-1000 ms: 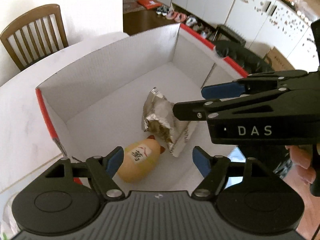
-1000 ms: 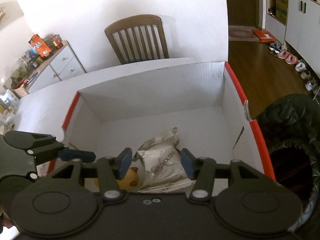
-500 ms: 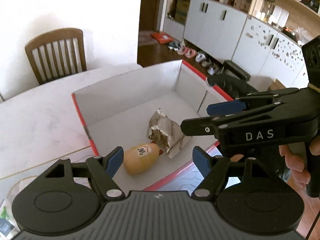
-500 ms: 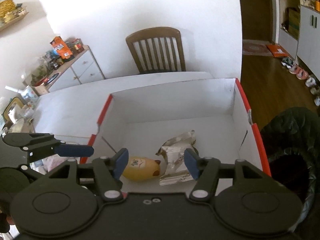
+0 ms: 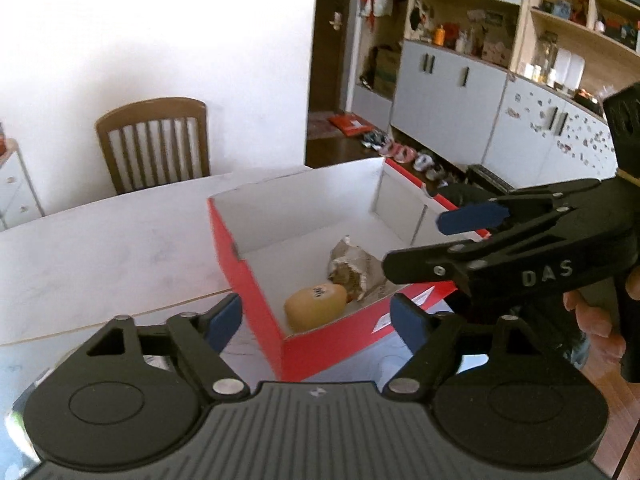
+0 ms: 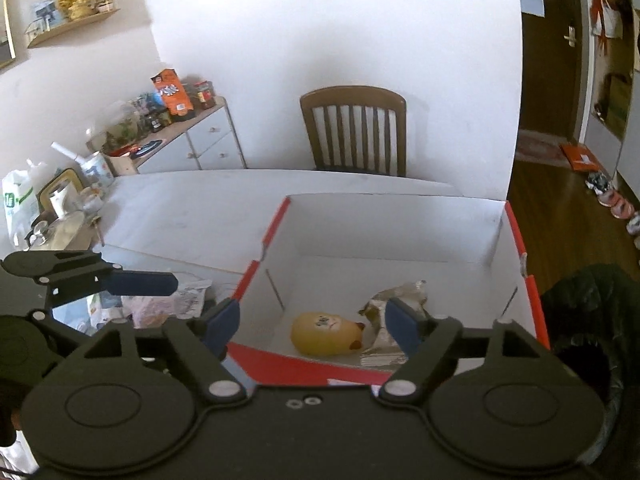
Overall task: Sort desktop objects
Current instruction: 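Withdraw both tools from the red box back over the table pile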
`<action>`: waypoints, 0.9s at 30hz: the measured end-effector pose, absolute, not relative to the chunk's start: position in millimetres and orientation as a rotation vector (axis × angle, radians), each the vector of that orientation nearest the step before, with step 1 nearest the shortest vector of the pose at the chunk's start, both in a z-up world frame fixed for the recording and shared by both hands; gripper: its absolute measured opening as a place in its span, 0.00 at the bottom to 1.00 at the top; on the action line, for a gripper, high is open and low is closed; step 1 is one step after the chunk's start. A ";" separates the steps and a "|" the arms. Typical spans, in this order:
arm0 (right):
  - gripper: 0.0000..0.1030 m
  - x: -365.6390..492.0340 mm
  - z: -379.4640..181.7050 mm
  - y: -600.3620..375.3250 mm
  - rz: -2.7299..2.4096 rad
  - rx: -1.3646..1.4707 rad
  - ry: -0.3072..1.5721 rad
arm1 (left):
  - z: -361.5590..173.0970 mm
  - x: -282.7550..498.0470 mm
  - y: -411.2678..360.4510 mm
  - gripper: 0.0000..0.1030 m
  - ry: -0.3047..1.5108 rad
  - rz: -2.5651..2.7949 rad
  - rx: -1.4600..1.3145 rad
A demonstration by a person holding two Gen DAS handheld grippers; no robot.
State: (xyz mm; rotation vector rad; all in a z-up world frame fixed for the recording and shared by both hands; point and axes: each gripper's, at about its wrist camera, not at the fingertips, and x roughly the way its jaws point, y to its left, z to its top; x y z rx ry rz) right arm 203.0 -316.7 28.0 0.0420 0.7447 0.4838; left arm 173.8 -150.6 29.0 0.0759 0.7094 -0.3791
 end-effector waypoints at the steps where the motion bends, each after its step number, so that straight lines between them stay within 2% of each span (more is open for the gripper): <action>1: 0.81 199.4 28.6 -313.6 0.490 0.041 0.739 | 29.4 169.4 -145.2 0.79 0.700 -0.373 0.074; 11: 0.96 163.0 28.6 -273.5 0.514 0.027 0.682 | 26.5 134.8 -98.5 0.79 0.658 -0.358 0.095; 17: 0.99 146.6 29.0 -246.8 0.507 0.023 0.675 | 21.2 120.1 -63.3 0.82 0.679 -0.342 0.054; 19: 0.99 142.9 27.6 -238.0 0.503 0.018 0.678 | 19.3 115.9 -49.7 0.93 0.682 -0.338 0.035; 21: 0.99 139.1 25.8 -229.6 0.497 0.019 0.685 | 17.4 111.7 -36.1 1.00 0.680 -0.331 0.023; 27: 0.99 131.4 16.9 -202.3 0.475 0.022 0.706 | 7.0 98.5 1.8 1.00 0.665 -0.299 0.022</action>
